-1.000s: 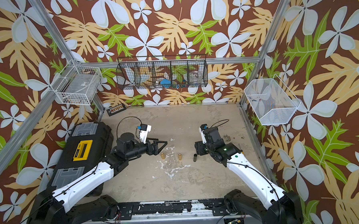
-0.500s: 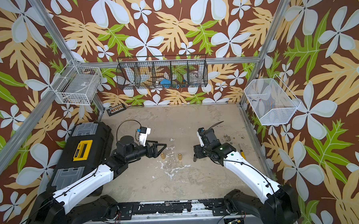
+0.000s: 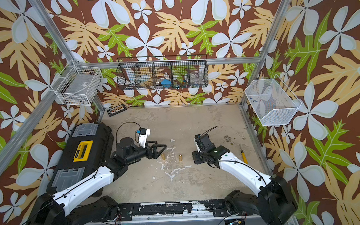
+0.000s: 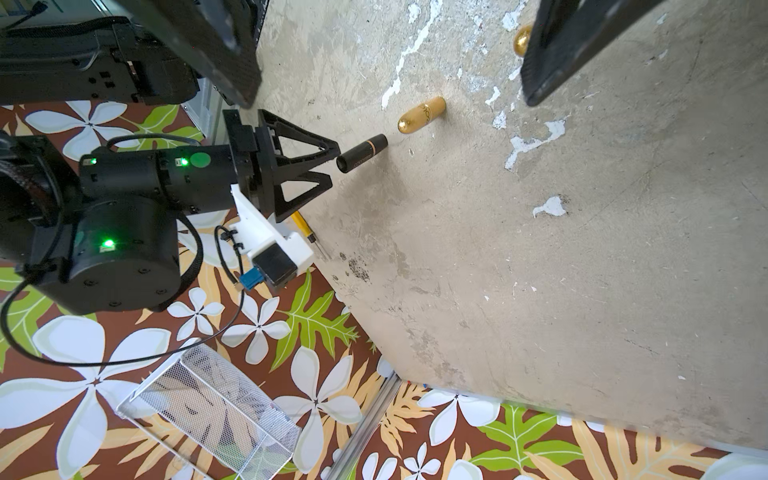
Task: Open the lipstick cap
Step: Pick up the lipstick at the center of the board.
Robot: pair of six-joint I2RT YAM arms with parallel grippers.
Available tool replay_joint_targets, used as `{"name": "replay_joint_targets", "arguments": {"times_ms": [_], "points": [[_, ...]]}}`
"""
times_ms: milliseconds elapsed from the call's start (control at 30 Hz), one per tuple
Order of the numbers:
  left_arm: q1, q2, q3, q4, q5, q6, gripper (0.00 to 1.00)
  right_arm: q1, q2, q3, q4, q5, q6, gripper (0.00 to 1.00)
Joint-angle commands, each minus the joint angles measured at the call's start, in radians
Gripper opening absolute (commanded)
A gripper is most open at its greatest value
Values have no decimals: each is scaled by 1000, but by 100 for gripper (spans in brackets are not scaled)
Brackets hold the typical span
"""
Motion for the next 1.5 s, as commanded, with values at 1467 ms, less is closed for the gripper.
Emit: {"name": "replay_joint_targets", "arguments": {"times_ms": [1467], "points": [[0, 19, 10, 8, 6, 37, 100, 2, 86, 14, 103, 38, -3, 18]]}}
